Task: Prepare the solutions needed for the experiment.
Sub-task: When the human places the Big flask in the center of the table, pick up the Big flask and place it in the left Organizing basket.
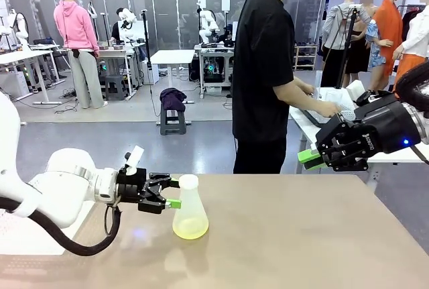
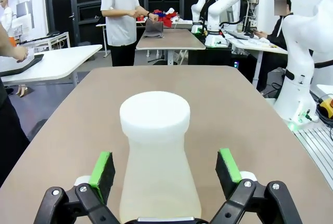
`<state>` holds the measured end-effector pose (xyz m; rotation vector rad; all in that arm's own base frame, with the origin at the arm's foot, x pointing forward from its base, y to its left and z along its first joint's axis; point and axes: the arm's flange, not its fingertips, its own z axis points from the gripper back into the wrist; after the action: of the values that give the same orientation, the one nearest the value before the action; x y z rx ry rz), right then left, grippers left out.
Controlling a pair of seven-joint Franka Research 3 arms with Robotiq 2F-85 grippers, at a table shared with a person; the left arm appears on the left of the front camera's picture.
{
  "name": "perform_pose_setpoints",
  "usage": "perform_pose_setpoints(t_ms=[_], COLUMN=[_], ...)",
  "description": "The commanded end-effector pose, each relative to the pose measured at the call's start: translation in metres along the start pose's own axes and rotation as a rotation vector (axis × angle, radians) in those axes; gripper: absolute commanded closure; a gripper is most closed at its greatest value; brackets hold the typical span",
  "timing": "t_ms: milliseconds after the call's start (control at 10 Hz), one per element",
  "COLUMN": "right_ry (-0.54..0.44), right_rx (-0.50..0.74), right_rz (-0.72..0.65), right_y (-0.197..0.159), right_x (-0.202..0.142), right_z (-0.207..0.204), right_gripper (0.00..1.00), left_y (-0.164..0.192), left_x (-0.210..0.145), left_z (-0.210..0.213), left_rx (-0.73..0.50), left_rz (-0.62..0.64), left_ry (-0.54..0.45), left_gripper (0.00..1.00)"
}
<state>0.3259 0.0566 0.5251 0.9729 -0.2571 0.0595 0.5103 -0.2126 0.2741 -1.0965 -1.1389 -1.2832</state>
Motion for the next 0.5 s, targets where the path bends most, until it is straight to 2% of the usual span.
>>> perform_pose_setpoints(t_ms=[0, 400], right_ry=[-0.006, -0.006], right_rx=[0.016, 0.016], right_rz=[0.016, 0.016], right_y=[0.001, 0.001], right_x=[0.001, 0.001], right_z=[-0.002, -0.002], right_gripper=[0.77, 0.77], left_y=[0.006, 0.014], left_x=[-0.004, -0.008], left_z=[-0.014, -0.042], left_rx=[0.008, -0.021], left_rz=[-0.021, -0.032], left_ry=[-0.054, -0.100], left_gripper=[0.00, 0.00])
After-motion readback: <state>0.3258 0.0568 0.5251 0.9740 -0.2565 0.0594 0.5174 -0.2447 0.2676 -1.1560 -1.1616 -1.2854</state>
